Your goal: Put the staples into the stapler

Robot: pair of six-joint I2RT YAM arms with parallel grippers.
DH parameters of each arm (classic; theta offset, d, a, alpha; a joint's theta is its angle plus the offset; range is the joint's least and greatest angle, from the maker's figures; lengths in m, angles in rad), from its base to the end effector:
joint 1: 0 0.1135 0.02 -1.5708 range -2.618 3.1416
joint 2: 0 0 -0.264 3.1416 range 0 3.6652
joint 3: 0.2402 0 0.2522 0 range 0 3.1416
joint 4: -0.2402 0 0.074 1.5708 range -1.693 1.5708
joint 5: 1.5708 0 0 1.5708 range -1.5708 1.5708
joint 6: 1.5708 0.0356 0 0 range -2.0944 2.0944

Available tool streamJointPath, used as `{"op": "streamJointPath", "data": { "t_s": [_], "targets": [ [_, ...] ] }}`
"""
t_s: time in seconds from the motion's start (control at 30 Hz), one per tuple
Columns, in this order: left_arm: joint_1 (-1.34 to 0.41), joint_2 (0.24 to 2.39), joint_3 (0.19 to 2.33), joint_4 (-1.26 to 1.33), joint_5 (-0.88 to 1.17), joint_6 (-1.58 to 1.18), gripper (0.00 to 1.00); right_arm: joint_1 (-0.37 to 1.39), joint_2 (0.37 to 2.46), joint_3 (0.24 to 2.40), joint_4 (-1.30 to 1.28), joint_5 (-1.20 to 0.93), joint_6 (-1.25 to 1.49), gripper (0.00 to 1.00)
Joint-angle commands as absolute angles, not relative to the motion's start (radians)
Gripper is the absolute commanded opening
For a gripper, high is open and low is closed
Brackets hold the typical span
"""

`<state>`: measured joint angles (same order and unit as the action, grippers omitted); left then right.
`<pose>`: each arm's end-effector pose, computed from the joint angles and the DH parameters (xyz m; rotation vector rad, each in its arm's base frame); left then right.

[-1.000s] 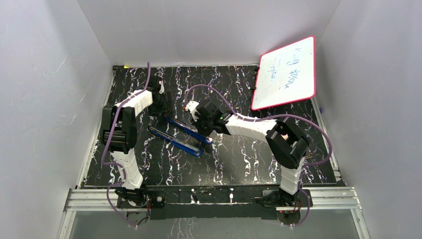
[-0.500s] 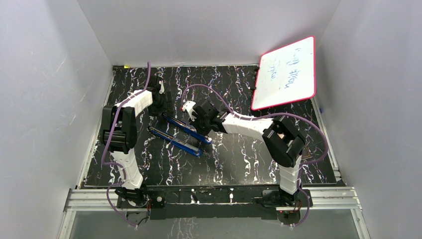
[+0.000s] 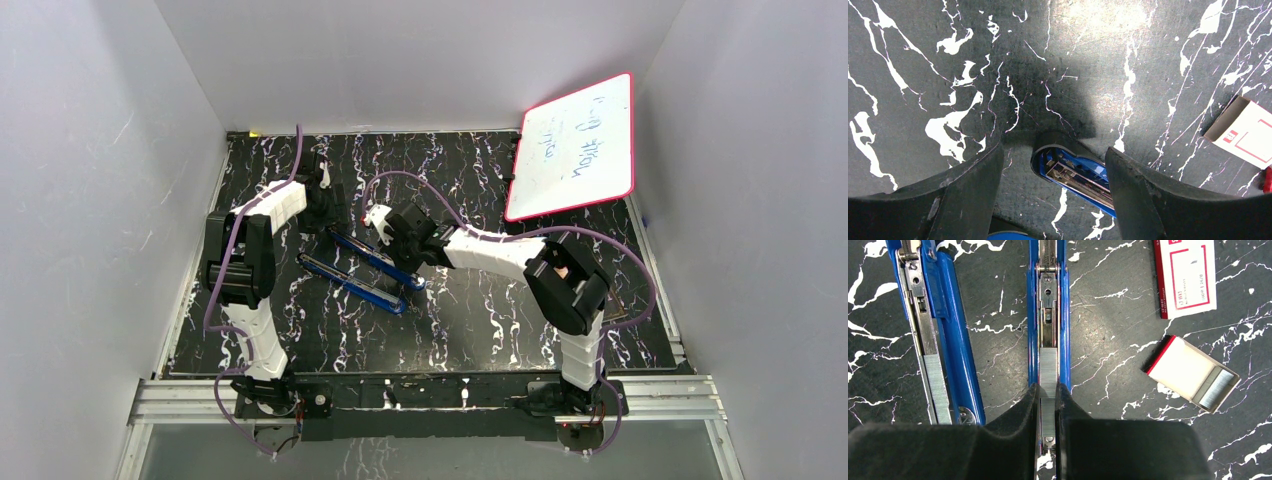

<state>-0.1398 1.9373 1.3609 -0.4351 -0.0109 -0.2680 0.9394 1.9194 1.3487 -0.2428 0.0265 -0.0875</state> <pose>0.4069 -0.0569 0.1839 -0.1698 2.5828 -0.1367 0.2510 0.3417 0.2001 -1.1757 2.1110 0.3680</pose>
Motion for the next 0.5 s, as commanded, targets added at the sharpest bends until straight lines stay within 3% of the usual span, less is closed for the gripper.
{"op": "streamJointPath", "data": {
  "t_s": [0.0,0.47],
  "targets": [
    [-0.143,1.911,1.376,-0.465,-0.005,-0.260,0.72,0.948,1.925,1.394,-0.271,0.045,-0.102,0.02],
    [-0.144,1.907,1.375,-0.465,-0.004,-0.259,0.72,0.947,1.862,1.326,-0.170,0.025,-0.073,0.24]
  ]
}}
